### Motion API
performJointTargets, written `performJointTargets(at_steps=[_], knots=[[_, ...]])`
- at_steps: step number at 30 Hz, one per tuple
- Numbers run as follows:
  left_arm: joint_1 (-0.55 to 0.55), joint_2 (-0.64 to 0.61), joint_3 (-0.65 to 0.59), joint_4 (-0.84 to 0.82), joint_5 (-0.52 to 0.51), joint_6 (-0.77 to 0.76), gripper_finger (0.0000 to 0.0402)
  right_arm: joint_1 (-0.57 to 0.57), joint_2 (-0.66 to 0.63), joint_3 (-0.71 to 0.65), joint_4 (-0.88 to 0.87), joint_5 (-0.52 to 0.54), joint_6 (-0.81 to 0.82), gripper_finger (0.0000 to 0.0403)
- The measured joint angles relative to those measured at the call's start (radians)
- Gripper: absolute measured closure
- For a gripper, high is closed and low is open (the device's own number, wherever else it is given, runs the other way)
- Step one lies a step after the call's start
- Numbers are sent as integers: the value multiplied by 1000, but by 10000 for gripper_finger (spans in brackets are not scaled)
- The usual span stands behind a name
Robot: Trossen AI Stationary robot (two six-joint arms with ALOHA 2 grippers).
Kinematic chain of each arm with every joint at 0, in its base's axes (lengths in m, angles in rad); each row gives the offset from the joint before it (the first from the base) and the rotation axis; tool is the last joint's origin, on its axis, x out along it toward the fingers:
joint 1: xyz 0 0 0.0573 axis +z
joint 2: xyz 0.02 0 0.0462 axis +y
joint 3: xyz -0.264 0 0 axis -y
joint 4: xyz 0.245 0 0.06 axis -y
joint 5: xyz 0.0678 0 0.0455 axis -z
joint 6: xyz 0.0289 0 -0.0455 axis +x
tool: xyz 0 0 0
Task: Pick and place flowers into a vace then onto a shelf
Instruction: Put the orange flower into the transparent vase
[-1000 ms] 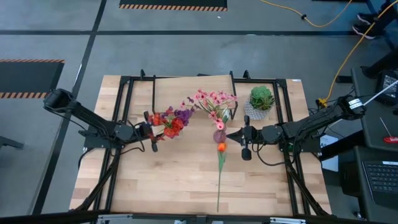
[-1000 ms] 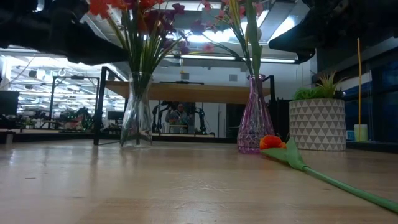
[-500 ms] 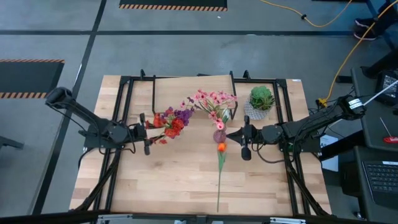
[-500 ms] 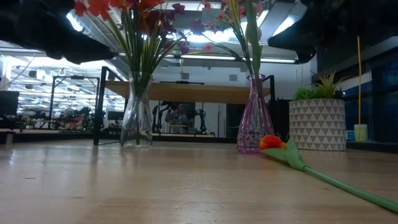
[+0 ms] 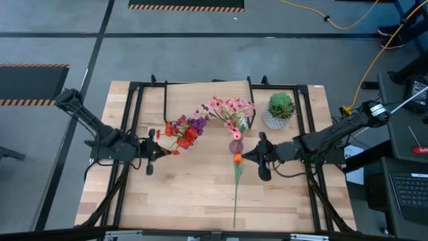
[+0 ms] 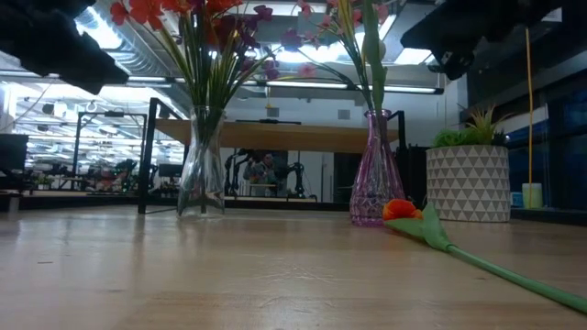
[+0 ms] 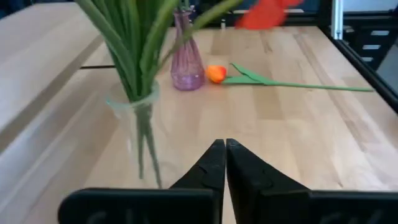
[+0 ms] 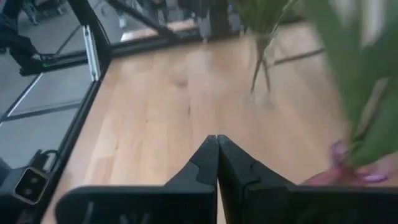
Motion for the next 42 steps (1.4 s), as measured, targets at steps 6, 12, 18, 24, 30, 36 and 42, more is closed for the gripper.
performJointTargets(at_steps=[6,12,18,24,30,36,42], knots=[[-95,42,0,15,-33,-78,400,88,154,157,-165,59,171,401],[-156,119,0,107,-52,-73,400,176,315,328,-397,127,389,401],[-165,186,0,149,-51,-67,400,249,443,440,-507,152,696,401],[-165,224,0,150,-51,-66,398,290,595,588,-648,150,888,402],[-165,226,0,161,-36,-64,399,315,747,780,-901,124,1142,401],[-165,225,0,164,-28,-30,399,313,861,852,-930,94,1235,401],[-165,225,0,164,-27,-30,397,293,906,852,-921,99,1235,375]])
